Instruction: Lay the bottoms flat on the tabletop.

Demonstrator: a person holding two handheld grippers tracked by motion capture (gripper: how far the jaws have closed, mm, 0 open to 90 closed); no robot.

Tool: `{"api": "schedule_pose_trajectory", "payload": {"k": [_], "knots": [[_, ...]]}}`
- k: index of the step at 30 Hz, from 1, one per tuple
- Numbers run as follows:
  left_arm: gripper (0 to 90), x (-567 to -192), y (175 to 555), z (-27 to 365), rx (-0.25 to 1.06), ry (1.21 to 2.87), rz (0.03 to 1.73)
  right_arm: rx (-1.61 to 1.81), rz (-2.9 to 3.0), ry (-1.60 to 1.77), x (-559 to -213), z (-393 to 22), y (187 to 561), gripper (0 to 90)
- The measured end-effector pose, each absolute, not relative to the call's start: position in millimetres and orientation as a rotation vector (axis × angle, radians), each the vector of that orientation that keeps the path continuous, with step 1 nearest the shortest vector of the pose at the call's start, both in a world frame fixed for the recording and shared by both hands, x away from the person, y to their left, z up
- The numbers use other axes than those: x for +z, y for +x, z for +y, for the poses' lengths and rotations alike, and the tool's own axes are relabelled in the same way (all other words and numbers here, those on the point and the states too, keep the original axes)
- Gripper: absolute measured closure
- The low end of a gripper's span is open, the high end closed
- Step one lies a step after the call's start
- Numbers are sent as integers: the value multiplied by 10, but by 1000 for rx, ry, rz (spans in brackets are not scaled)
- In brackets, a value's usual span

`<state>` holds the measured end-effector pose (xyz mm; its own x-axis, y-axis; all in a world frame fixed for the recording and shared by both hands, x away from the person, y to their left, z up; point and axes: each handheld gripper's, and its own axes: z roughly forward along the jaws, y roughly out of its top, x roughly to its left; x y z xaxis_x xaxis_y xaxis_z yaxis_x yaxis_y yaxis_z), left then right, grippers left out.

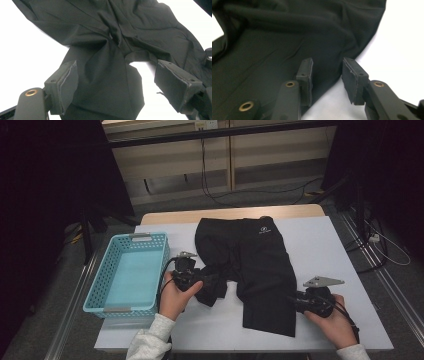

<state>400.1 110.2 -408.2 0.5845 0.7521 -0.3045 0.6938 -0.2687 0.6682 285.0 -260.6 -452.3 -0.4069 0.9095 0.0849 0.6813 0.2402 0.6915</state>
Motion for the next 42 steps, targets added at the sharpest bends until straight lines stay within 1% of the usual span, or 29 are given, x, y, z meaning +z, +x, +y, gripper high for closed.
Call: {"api": "schedule_pose_trajectory", "payload": {"k": [4,5,7,12,23,27,30,31,32,33,34,35,36,37,38,40,42], "knots": [[200,-4076,3987,1101,82,2012,1149,1045,2178,1516,-4552,-2710,2853,860],[199,-4071,3989,1103,82,2018,1143,1079,2190,1535,-4557,-2750,2852,895],[199,-4066,3999,1110,73,2007,1143,1114,2198,1542,-4568,-2780,2844,900],[195,-4036,4003,1147,78,1984,1153,1080,2235,1514,-4538,-2790,2824,900],[180,-4021,3998,1162,83,1989,1156,1074,2246,1509,-4527,-2910,2695,900],[176,-4045,4007,1162,63,2003,1159,1085,2257,1500,-4531,-2937,2684,898],[175,-4046,3993,1154,67,2001,1161,1086,2258,1499,-4527,-2948,2692,844],[175,-4045,3991,1155,69,2007,1155,1083,2260,1497,-4519,-2949,2704,797],[173,-4045,3988,1154,73,2010,1153,1069,2248,1502,-4506,-2953,2721,731],[171,-4045,3986,1151,76,2012,1153,1060,2227,1499,-4495,-2964,2746,698],[167,-4047,3982,1144,81,2014,1151,1065,2214,1502,-4482,-2974,2774,696],[163,-4050,3979,1140,84,2019,1147,1060,2199,1494,-4469,-2985,2808,662],[162,-4052,3978,1137,87,2024,1146,1054,2176,1494,-4458,-2998,2854,600],[162,-4057,3976,1134,94,2025,1147,1053,2146,1513,-4450,-3010,2908,560],[159,-4062,3977,1136,102,2026,1146,1056,2129,1513,-4443,-3025,2967,567],[151,-4069,3980,1147,113,2032,1153,1054,2085,1518,-4433,-3036,3094,543],[151,-4077,3978,1157,145,2042,1159,1063,2071,1540,-4445,-3039,3245,554]]}}
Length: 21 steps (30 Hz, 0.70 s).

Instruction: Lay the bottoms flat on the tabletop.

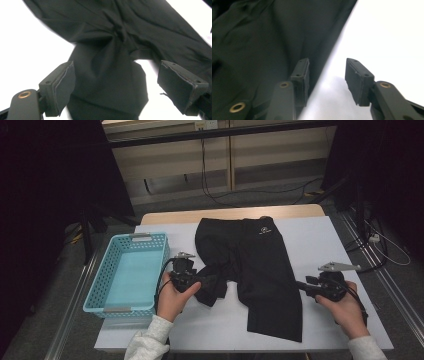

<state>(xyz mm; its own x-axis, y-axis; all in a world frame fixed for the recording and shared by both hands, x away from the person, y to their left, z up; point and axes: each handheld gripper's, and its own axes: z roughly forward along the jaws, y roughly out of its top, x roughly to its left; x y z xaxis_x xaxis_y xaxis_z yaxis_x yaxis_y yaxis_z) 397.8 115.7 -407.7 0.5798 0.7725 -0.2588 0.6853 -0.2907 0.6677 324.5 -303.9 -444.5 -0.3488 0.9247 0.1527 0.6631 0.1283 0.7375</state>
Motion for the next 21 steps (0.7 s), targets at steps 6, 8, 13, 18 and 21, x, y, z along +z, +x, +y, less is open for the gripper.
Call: {"api": "schedule_pose_trajectory", "payload": {"k": [6,8,13,18,21], "knots": [[141,-4082,3950,1149,151,2048,1157,1028,1990,1615,-4557,-2994,3743,533],[141,-4085,3935,1134,141,2048,1158,1003,1984,1612,-4552,-2959,3898,596],[142,-4075,3909,1178,162,2034,1178,946,1996,1609,-4590,-2848,4245,583],[141,-4036,3840,1186,172,2045,1153,999,1909,1664,-4637,-2831,4415,646],[140,-4072,3820,1183,165,2057,1165,966,1927,1644,-4628,-2784,4477,651]]}}
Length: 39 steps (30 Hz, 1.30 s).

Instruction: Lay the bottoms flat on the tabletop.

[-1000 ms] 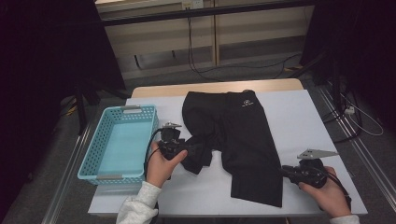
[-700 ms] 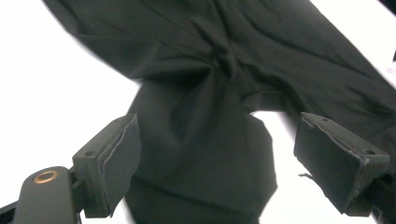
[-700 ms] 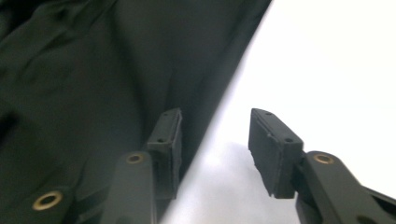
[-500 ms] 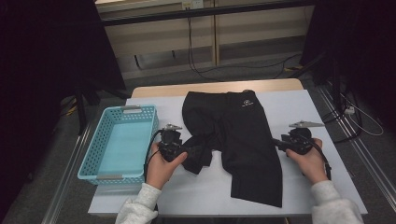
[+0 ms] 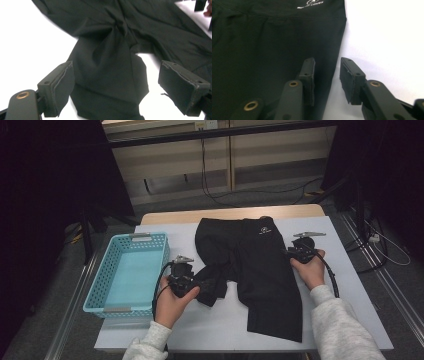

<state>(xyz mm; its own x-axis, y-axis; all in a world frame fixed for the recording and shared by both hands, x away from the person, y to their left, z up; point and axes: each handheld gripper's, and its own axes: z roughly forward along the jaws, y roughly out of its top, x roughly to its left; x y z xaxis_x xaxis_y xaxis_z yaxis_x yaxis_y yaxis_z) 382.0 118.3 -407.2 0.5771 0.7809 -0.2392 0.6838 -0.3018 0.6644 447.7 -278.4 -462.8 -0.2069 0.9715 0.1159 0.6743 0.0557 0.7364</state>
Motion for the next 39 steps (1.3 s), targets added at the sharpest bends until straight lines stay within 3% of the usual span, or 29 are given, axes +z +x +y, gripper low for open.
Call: {"api": "schedule_pose_trajectory", "payload": {"k": [4,7,10,39], "knots": [[140,-4107,3814,1185,168,2062,1175,927,1926,1630,-4632,-2725,4490,697],[140,-4106,3819,1189,167,2063,1175,962,1938,1630,-4640,-2724,4495,833],[140,-4117,3827,1177,165,2066,1181,988,1946,1640,-4645,-2720,4497,898],[140,-4097,3846,1123,150,2065,1159,987,1879,1778,-4612,-3258,4452,900]]}}
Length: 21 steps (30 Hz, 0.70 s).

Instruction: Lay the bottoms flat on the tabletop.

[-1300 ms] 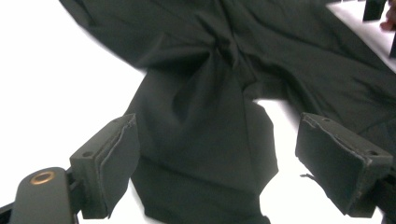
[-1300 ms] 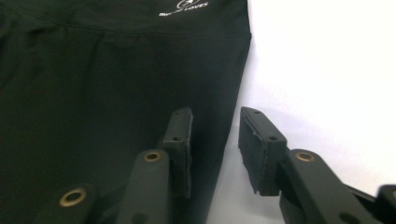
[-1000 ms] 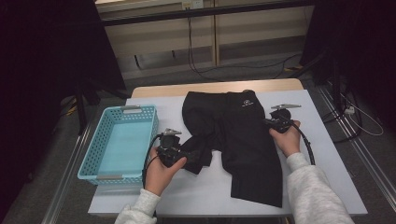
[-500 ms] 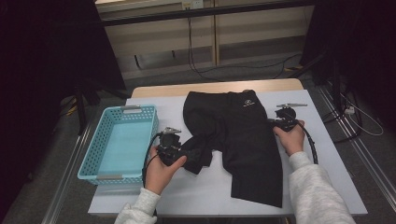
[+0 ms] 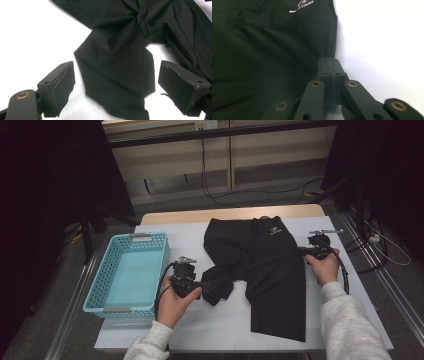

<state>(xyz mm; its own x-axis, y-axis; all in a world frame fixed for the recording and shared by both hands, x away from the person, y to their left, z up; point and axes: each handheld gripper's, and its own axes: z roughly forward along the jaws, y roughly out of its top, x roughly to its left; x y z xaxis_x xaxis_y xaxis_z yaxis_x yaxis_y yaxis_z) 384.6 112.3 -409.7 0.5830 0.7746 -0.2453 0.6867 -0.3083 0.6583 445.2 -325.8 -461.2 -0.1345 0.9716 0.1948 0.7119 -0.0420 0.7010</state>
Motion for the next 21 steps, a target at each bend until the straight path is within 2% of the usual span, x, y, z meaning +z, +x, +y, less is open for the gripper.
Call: {"api": "schedule_pose_trajectory", "payload": {"k": [18,19,21], "knots": [[137,-4091,3875,1080,128,2059,1140,888,1843,1808,-4573,-3495,4394,897],[137,-4097,3877,1076,126,2061,1138,893,1838,1814,-4577,-3493,4393,878],[137,-4106,3881,1071,120,2075,1133,928,1840,1836,-4569,-3478,4390,717]]}}
